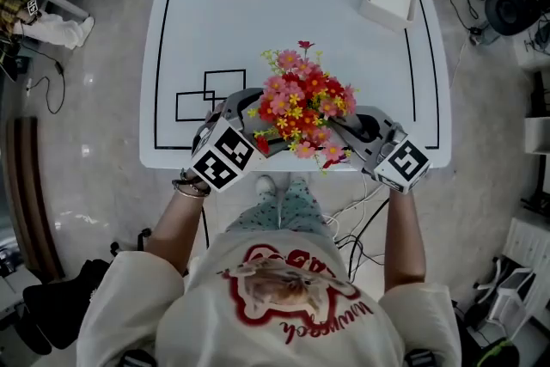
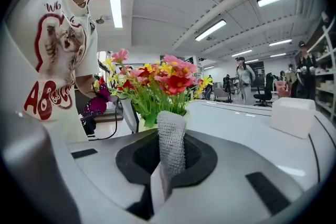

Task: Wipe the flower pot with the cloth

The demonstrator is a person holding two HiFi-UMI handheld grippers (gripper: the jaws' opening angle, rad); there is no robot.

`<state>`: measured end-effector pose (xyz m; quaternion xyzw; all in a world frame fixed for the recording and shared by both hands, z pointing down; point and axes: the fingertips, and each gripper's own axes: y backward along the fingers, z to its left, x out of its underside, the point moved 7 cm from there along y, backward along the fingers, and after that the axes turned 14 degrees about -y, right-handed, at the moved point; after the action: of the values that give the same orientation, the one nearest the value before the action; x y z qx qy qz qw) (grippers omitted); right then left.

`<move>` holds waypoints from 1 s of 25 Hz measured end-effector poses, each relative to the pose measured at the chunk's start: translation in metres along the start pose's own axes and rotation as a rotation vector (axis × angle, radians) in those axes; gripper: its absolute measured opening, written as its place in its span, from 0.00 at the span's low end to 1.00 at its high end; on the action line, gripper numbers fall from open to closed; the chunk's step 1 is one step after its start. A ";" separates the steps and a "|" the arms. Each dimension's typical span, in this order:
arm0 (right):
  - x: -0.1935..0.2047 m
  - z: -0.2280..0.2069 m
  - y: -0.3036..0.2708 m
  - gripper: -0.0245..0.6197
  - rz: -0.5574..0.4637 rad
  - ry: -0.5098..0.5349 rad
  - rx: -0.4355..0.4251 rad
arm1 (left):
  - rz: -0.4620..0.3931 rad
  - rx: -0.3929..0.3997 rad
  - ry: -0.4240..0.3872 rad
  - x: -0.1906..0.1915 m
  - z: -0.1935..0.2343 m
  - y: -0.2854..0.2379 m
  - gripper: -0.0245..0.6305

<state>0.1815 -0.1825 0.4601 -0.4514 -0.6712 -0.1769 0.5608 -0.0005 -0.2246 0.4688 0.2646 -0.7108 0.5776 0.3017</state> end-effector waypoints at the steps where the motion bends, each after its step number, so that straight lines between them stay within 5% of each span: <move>1: 0.000 0.006 0.000 0.07 -0.012 -0.002 0.012 | -0.003 -0.041 0.031 0.002 -0.002 0.005 0.74; 6: 0.003 0.036 -0.014 0.07 -0.051 -0.013 0.018 | -0.131 -0.177 0.219 0.003 -0.027 0.015 0.74; 12: 0.003 0.066 -0.054 0.07 -0.021 -0.046 -0.020 | -0.124 -0.303 0.249 0.023 -0.017 0.029 0.73; 17: -0.014 0.070 -0.054 0.07 -0.082 -0.066 -0.006 | -0.130 -0.278 0.205 0.035 -0.006 0.038 0.73; 25: -0.045 -0.019 -0.053 0.08 -0.009 0.081 0.033 | -0.150 -0.237 0.183 0.037 0.001 0.038 0.73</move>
<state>0.1484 -0.2435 0.4395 -0.4315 -0.6529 -0.1862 0.5941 -0.0533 -0.2194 0.4708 0.2261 -0.7217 0.4874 0.4364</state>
